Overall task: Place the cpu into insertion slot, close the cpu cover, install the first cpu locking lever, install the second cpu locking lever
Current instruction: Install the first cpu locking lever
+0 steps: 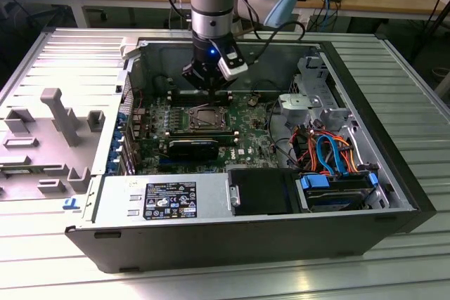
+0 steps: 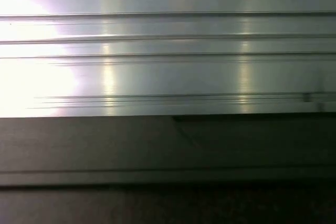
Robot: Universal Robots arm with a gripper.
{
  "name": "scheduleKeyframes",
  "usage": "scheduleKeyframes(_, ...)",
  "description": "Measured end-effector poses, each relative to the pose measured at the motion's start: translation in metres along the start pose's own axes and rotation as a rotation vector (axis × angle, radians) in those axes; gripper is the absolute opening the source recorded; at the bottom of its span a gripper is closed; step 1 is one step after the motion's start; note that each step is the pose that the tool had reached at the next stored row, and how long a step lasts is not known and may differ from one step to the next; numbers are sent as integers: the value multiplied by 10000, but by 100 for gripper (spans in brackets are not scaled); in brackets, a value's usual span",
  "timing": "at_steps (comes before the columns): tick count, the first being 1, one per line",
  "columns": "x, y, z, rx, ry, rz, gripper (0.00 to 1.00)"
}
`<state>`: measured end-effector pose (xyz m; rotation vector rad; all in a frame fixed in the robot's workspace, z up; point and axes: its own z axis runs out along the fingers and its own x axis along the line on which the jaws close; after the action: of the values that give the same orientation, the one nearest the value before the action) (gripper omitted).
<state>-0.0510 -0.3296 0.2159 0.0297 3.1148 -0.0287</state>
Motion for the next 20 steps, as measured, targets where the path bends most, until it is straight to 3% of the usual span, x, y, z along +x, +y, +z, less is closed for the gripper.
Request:
scheduleKeyframes(11, -26, 3, 68, 3, 2, 1, 11)
scheduleKeyframes(20, -30, 3, 49, 0, 0, 0, 11)
